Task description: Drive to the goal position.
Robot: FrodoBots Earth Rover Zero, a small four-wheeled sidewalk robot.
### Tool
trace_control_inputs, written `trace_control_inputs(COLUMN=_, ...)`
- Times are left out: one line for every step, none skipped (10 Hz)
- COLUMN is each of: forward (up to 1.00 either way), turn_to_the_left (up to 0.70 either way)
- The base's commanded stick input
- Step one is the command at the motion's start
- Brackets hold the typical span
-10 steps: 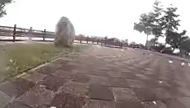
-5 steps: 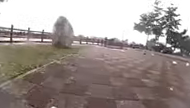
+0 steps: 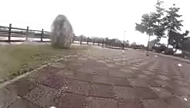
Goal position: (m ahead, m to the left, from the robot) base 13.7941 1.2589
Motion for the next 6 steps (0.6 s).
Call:
trace_control_inputs(forward=0.70, turn_to_the_left=0.00)
trace_control_inputs(forward=0.70, turn_to_the_left=0.00)
trace_control_inputs(forward=0.70, turn_to_the_left=0.00)
trace_control_inputs(forward=0.70, turn_to_the_left=0.00)
trace_control_inputs(forward=0.70, turn_to_the_left=0.00)
trace_control_inputs(forward=0.70, turn_to_the_left=0.00)
